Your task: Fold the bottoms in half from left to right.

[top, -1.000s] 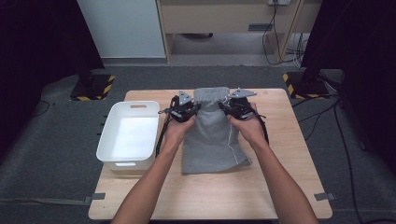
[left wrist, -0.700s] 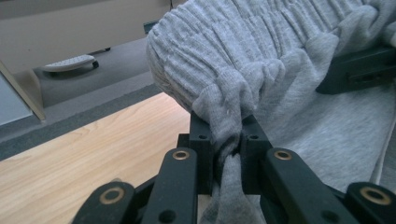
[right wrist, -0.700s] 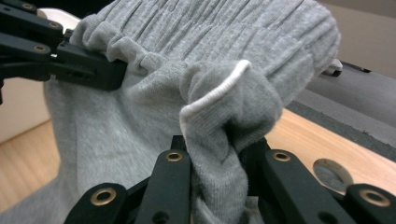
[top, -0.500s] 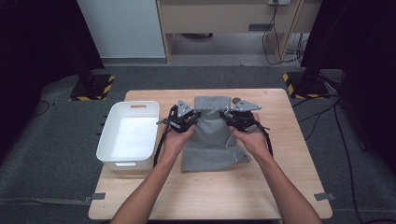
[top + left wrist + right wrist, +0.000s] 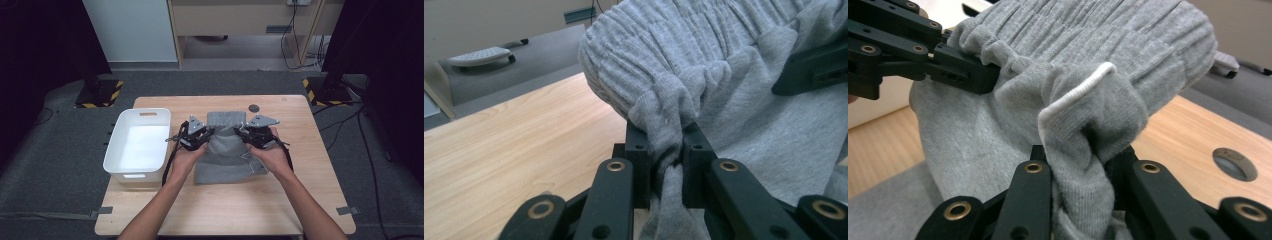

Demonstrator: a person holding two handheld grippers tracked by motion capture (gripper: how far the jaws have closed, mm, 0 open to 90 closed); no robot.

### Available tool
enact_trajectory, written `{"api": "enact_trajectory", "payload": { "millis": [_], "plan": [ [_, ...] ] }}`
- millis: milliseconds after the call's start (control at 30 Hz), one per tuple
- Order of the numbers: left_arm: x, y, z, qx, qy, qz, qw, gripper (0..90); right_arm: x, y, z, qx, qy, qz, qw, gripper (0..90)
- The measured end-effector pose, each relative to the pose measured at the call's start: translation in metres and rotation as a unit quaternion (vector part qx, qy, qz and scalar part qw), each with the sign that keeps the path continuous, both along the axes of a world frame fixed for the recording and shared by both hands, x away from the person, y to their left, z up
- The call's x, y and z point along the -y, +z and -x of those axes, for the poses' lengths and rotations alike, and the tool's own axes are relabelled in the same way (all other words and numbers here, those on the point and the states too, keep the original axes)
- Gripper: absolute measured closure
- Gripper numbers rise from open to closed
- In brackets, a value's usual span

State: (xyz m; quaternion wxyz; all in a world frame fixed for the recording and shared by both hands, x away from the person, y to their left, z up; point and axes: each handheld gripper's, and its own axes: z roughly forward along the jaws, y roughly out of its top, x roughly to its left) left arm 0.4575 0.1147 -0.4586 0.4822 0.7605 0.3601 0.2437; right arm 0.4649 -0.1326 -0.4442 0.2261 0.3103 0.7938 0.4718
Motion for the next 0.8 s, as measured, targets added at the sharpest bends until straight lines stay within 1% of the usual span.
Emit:
{"api": "enact_trajectory", "payload": {
  "millis": [67,167,233,367,500,567,633,667,800],
  "plan": [
    [0.000,-0.003,0.004,-0.002,0.000,0.002,1.0000,78.6,0.000,-0.001,0.002,-0.002,0.002,0.007,1.0000,77.5],
    [0.002,-0.006,0.008,0.001,0.000,0.001,1.0000,78.9,0.000,-0.002,0.005,-0.015,0.001,0.009,0.9998,76.7],
    [0.002,-0.009,0.010,-0.002,-0.003,0.003,1.0000,79.1,0.001,-0.003,0.007,-0.019,0.003,0.013,0.9997,76.2],
    [0.002,-0.013,0.016,-0.004,-0.007,-0.001,1.0000,79.1,0.002,-0.004,0.008,-0.028,0.010,0.021,0.9993,75.4],
    [0.000,-0.018,0.019,-0.006,-0.009,-0.003,0.9999,79.1,0.002,-0.005,0.008,-0.044,0.016,0.022,0.9986,71.0],
    [-0.001,-0.020,0.020,-0.007,-0.008,-0.001,0.9999,79.2,0.002,-0.005,0.008,-0.046,0.016,0.024,0.9985,65.5],
    [-0.001,-0.021,0.021,-0.007,-0.008,-0.002,0.9999,79.4,0.002,-0.004,0.008,-0.054,0.013,0.020,0.9982,55.9],
    [-0.001,-0.022,0.021,-0.008,-0.008,-0.001,0.9999,79.4,0.002,-0.003,0.008,-0.059,0.011,0.020,0.9980,49.7],
    [-0.001,-0.023,0.023,-0.007,-0.011,0.000,0.9999,79.7,0.002,-0.001,0.007,-0.067,0.008,0.018,0.9976,35.3]
  ]
}}
